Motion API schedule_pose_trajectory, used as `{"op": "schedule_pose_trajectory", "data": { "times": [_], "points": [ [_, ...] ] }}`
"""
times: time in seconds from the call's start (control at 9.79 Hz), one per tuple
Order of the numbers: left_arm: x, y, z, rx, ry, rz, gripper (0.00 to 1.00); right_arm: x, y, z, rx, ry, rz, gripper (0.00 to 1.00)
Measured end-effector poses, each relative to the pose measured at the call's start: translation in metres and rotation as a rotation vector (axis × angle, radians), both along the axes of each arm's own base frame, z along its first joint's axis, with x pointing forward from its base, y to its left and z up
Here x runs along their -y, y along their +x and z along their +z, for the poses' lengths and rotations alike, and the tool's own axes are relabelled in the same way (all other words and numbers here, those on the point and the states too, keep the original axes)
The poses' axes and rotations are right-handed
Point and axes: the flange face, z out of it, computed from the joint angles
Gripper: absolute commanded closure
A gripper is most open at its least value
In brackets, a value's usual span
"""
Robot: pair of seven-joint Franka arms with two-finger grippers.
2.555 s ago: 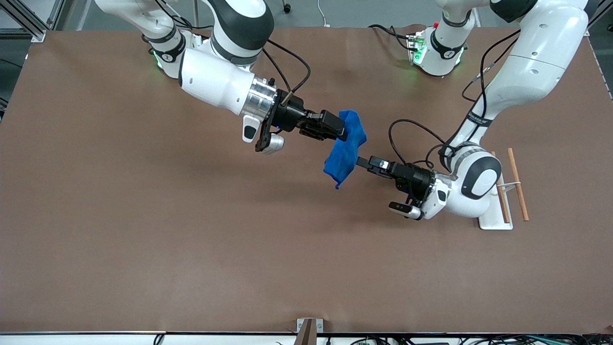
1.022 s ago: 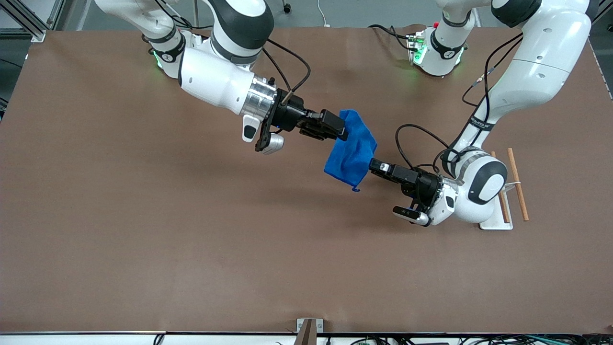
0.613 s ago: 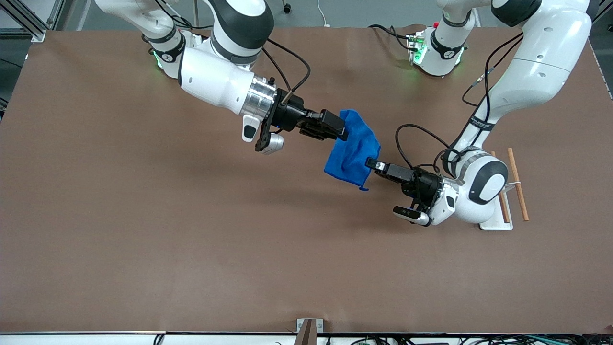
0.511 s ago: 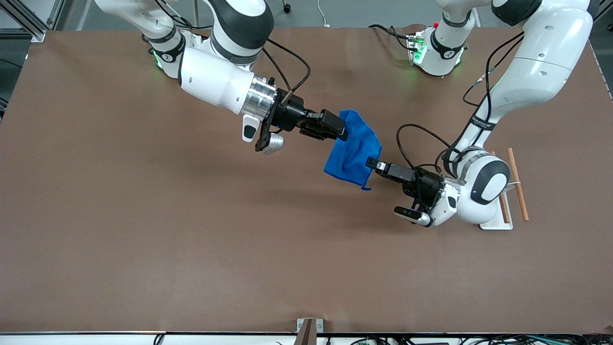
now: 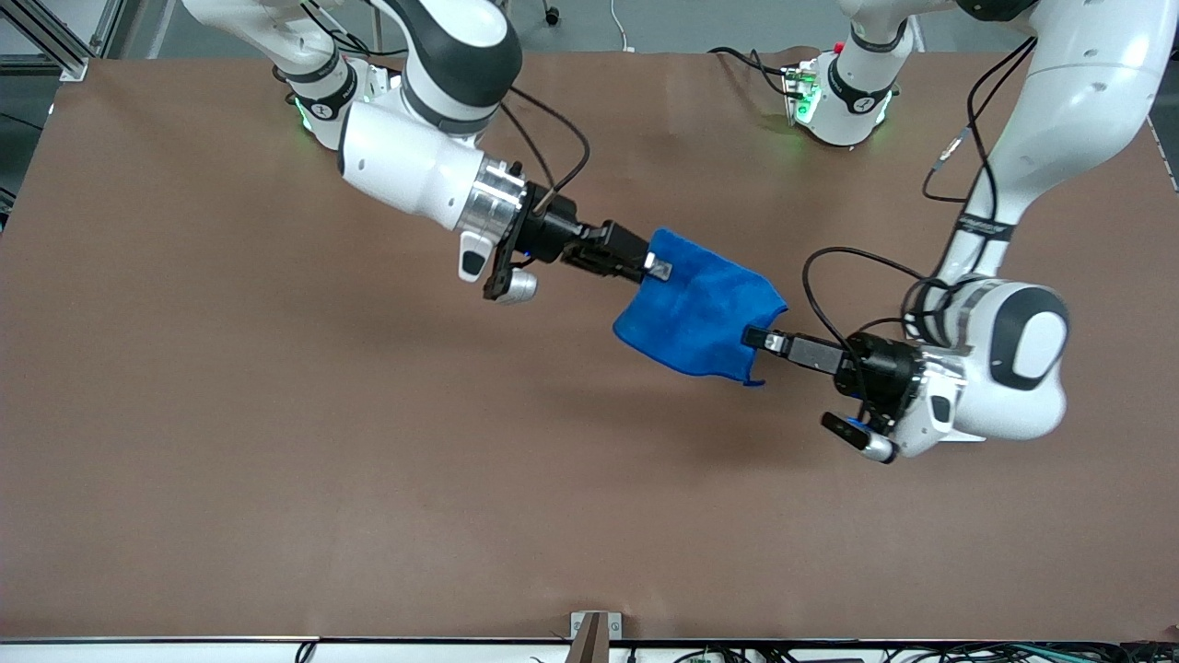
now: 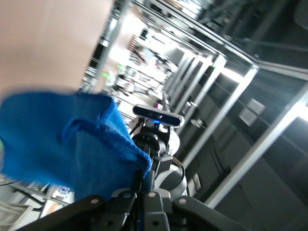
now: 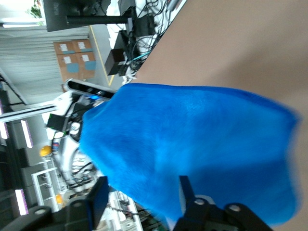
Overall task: Right arm passes towel to left arm to hang
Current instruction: 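Open the right gripper while the left gripper pulls the towel away, then carry the towel with the left gripper over the dowel rods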
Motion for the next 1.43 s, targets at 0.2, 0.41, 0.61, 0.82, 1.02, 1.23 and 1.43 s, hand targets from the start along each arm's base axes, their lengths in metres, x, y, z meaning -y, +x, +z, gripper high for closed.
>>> {"op": "schedule_pose_trajectory", "data": {
  "times": [0.2,0.41,0.61,0.82,1.02,1.23,1.43],
  "points": [
    [-0.032,0.0,0.017,0.019,0.229,0.008,1.0,0.051,0.03,-0.018,0.033,-0.14,0.058,0.0],
    [-0.076,-0.003,0.029,0.043,0.465,0.021,1.0,0.107,0.049,-0.037,0.066,-0.314,0.075,0.0],
    [-0.133,-0.009,0.019,0.027,0.735,0.011,1.0,0.167,0.059,-0.041,0.079,-0.517,0.118,0.0],
    [-0.159,-0.018,0.025,-0.013,1.002,-0.001,1.0,0.246,0.071,-0.023,0.065,-0.717,0.125,0.0],
    [-0.179,-0.028,0.048,-0.034,1.231,0.026,1.0,0.329,0.073,0.0,0.003,-0.859,0.09,0.0],
    [-0.231,-0.038,0.049,-0.021,1.345,0.019,1.0,0.395,0.064,0.049,-0.058,-0.943,0.048,0.0],
    [-0.28,-0.048,0.038,0.004,1.4,-0.023,1.0,0.448,0.042,0.095,-0.072,-0.97,0.074,0.0]
  ]
}}
